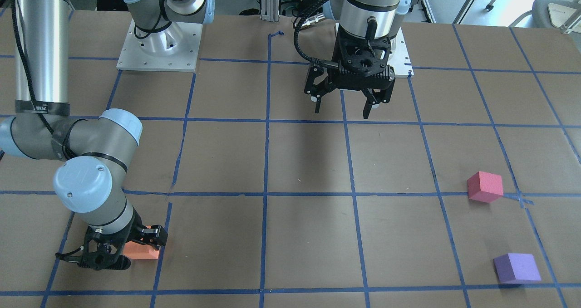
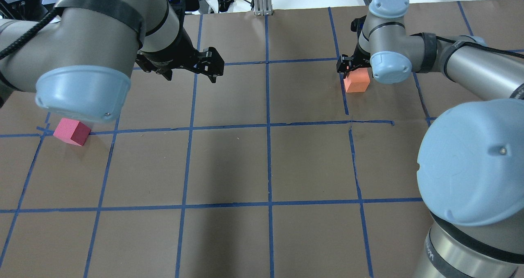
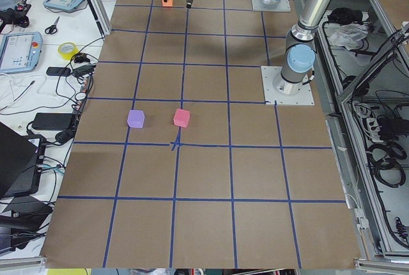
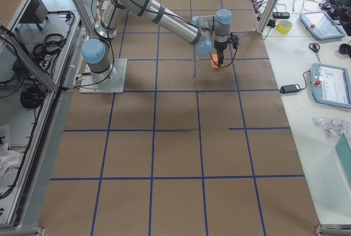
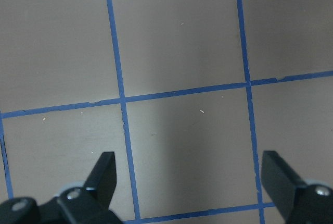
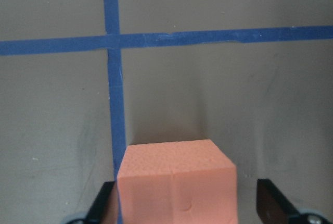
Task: Arrange blocks in a line
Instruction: 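Carry the orange cube with the right gripper toward the left arm's side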
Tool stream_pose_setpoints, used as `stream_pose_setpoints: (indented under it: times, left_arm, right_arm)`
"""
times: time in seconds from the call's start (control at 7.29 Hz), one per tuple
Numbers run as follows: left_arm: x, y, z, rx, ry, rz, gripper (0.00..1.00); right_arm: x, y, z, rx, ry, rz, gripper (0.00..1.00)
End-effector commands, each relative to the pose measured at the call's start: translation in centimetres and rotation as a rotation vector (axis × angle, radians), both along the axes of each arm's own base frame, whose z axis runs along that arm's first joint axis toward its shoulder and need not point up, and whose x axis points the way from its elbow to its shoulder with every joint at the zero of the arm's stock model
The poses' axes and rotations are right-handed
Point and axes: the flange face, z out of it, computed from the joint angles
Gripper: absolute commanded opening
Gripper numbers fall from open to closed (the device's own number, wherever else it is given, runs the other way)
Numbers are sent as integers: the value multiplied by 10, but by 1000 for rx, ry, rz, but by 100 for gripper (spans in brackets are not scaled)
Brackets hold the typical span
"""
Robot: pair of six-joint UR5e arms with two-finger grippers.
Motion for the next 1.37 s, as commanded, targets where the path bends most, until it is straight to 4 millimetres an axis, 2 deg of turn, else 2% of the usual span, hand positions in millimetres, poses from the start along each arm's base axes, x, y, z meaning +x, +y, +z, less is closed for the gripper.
stream_pose_setpoints:
  times: [0.0,0.14,0.27,0.55,0.82,0.96,1.23]
  left_arm:
    - [0,0,0,1,-1,-2,100]
    - [0,0,0,1,-1,-2,100]
    - [0,0,0,1,-1,-2,100]
    - [2,3,6,-12,0,-2,100]
    - [2,2,4,-10,3,-1,100]
    - [2,4,4,-6,-1,-2,100]
    - [1,3,1,-1,0,1,100]
  right_arm:
    - [5,-1,-6,5,-53,3,44]
    - [7,-2,-4,-1,-73,1,13]
    - [7,-5,2,-14,-78,-1,0]
    - [13,-8,18,-33,-74,6,0]
    - [29,-11,45,-14,-78,13,0]
    - [58,-14,59,-28,-87,-23,0]
    - [157,6,69,-35,-117,-82,0]
